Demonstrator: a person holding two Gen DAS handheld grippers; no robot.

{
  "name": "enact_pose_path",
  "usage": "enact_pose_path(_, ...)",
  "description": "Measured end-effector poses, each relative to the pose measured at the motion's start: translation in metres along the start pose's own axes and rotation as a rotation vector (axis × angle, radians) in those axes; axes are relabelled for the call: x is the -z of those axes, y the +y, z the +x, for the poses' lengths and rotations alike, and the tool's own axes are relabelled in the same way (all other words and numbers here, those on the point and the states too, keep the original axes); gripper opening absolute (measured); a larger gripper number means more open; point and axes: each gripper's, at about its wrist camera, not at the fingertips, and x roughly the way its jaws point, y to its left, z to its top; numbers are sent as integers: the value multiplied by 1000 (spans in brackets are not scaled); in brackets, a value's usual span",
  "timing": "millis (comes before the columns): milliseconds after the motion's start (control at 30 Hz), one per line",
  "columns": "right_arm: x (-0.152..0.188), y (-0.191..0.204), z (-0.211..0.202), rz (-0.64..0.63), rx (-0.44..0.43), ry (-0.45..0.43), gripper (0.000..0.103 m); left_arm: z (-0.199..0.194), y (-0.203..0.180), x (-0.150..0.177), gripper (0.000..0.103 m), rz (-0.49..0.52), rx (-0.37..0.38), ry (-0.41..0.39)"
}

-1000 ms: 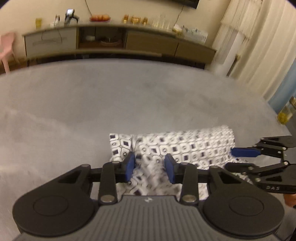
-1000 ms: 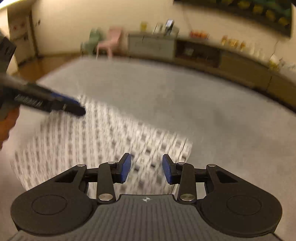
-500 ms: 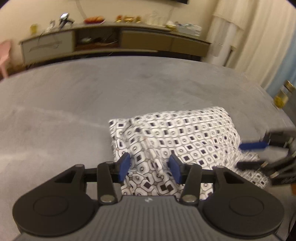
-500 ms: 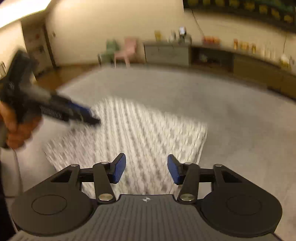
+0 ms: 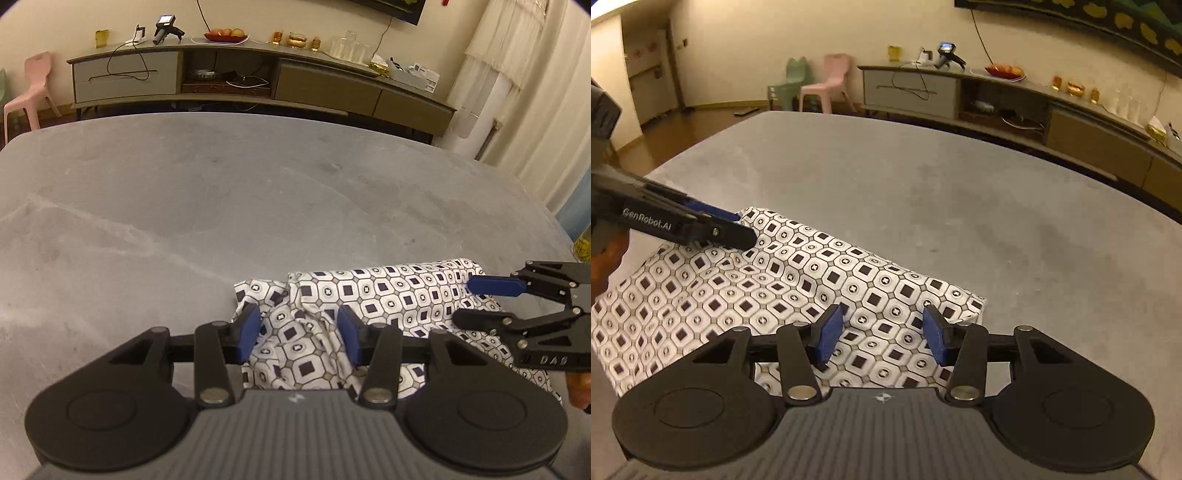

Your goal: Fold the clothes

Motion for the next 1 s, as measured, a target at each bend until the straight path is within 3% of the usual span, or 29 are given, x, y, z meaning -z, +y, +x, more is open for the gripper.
enact_pose_path(200, 7, -17, -24, 78, 101, 18, 49, -8, 5, -2, 48, -7, 12, -9)
enact_pose_path(333, 10, 12, -69, 25, 6, -51, 49, -26, -6, 2, 45, 7, 47, -42)
enact_pose_path(467, 30, 62, -75, -128, -96, -17, 49, -40, -18, 14, 46, 49, 59, -52)
enact_pose_path(567, 52, 58, -61, -160, -46, 52, 50, -33, -10, 22, 49, 35, 26, -18)
enact_pose_path(667, 55, 35, -69, -63, -29, 33, 51, -53, -9, 27, 45, 15, 12, -53)
enact_pose_path(733, 53, 30, -89, -22, 3, -6, 51, -74, -19, 38, 46, 37, 76, -64)
enact_pose_path(800, 56, 37, -106, -11, -43, -49, 51, -89, -31, 53, 47, 80, 139, -50)
enact_pose_path(900, 69, 60, -111, -66, -114, -49, 51, -83, -49, 84, 46, 177, 98, 40)
enact_pose_path(1000, 82, 65, -87, -106, -91, 8, 48, -73, -46, 92, 46, 221, 53, 55)
